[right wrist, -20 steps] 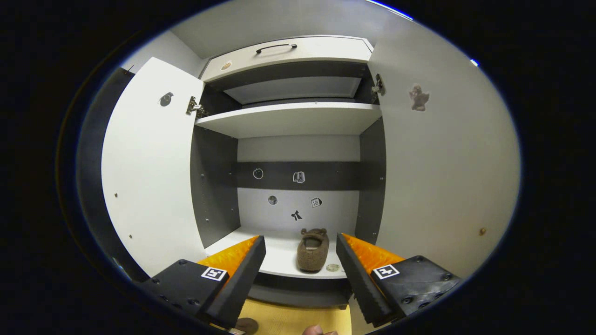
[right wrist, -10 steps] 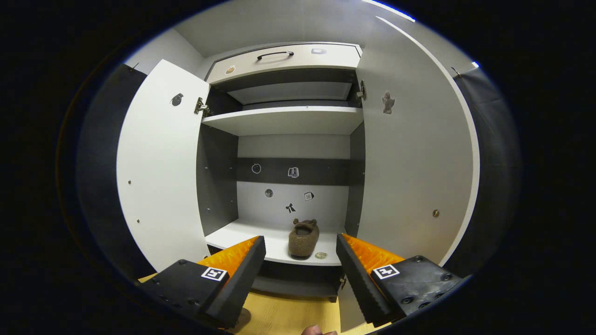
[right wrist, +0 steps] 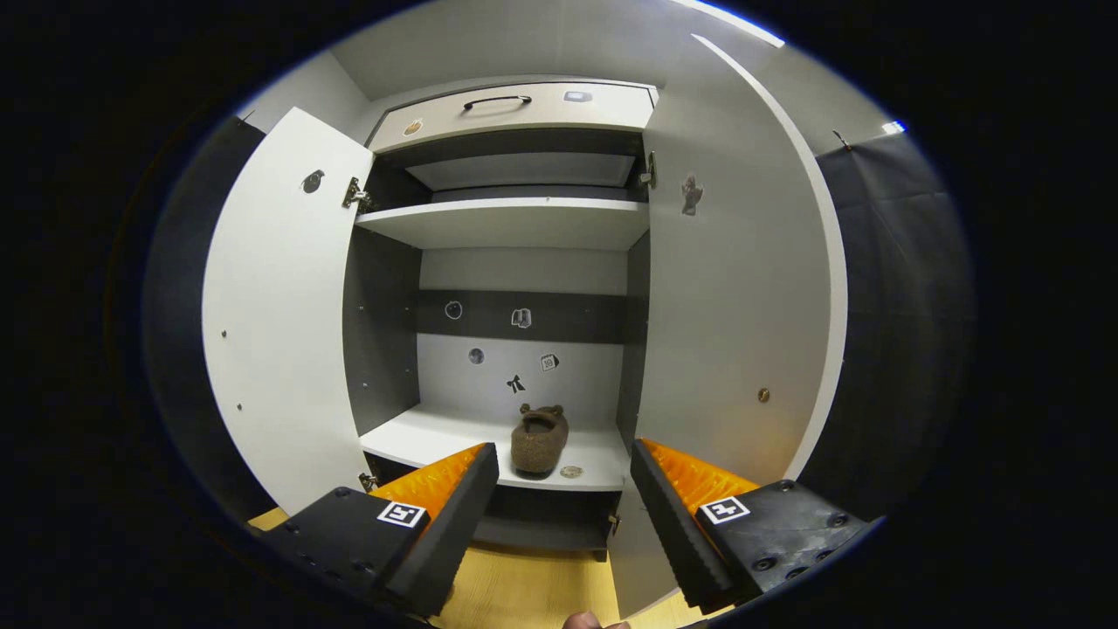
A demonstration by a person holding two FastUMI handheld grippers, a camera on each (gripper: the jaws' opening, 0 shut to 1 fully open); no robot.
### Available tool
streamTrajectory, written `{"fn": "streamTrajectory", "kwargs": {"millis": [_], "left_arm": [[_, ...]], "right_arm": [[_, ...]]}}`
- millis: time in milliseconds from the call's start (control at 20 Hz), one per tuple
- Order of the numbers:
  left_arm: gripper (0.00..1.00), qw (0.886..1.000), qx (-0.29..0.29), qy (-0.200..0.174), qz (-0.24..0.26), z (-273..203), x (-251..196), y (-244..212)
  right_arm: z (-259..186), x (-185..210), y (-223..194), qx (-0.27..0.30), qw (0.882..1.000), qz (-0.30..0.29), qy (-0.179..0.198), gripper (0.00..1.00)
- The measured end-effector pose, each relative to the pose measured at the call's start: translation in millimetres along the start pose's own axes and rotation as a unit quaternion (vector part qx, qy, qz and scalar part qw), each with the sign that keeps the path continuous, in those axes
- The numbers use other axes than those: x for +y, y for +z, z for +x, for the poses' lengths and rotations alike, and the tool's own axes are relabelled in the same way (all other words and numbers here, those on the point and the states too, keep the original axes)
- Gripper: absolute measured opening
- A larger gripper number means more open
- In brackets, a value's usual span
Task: Grab one shoe with the right hand and put it into the shoe cabinet, grab the other shoe with the left hand and put it into the shoe cabinet; then close the right door with the right hand and the left door with the left hand.
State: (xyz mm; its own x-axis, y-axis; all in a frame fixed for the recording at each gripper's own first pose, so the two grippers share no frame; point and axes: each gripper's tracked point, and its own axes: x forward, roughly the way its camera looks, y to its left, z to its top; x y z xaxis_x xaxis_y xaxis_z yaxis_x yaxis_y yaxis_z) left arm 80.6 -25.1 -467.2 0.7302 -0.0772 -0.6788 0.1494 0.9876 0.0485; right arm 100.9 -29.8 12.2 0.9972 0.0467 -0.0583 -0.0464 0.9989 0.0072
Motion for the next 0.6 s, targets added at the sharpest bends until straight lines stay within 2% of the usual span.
{"fn": "streamTrajectory", "kwargs": {"millis": [100, 150, 350, 450, 600], "left_arm": [[0.13, 1.0, 0.003, 0.018, -0.006, -4.4, 5.9, 2.2], [0.11, 1.0, 0.005, 0.015, -0.011, -9.1, 2.8, 4.0], [0.09, 1.0, -0.014, 0.0, -0.014, -43.2, -7.9, 36.4], [0.09, 1.0, -0.022, 0.001, -0.01, -63.0, -11.2, 57.5], [0.09, 0.999, -0.033, 0.012, -0.037, -100.2, -14.0, 98.5]], "right_arm": [[-2.9, -1.8, -0.5, 0.0, 1.0, -0.006, -0.002, 0.98], [-4.1, -2.5, 0.3, -0.001, 1.0, -0.008, -0.002, 0.98], [-9.9, -0.3, -0.7, 0.002, 1.0, -0.001, 0.007, 0.98], [-13.1, -0.9, 0.0, 0.001, 1.0, 0.004, 0.01, 0.98], [-18.1, -2.2, 0.9, 0.001, 1.0, 0.013, 0.016, 0.98]]}}
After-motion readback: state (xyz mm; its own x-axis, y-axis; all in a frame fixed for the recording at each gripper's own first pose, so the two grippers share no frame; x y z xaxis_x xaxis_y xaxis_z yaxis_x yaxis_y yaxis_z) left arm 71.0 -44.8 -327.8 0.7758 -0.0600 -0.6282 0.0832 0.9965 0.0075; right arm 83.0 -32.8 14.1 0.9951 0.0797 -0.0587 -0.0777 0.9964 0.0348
